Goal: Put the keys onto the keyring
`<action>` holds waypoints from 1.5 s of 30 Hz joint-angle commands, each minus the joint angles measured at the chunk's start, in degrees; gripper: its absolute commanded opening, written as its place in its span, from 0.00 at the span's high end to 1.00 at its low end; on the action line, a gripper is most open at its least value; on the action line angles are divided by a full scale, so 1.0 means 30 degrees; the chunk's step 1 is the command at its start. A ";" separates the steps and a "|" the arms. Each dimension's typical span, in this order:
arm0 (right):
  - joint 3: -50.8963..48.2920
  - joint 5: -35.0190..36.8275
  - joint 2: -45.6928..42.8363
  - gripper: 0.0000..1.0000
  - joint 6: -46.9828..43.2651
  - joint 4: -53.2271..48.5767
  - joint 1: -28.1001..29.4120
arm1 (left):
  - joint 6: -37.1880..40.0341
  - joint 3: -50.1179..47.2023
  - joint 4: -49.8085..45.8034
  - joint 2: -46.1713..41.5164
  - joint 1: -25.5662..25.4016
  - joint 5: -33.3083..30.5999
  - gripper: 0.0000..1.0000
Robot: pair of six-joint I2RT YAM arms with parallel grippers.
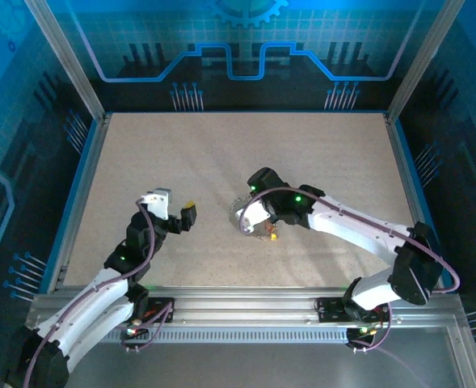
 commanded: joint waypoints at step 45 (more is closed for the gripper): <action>0.0911 -0.1755 0.5704 0.81 0.7034 -0.2045 -0.7980 | 0.2747 0.1064 0.0874 0.3581 0.0397 -0.2862 0.01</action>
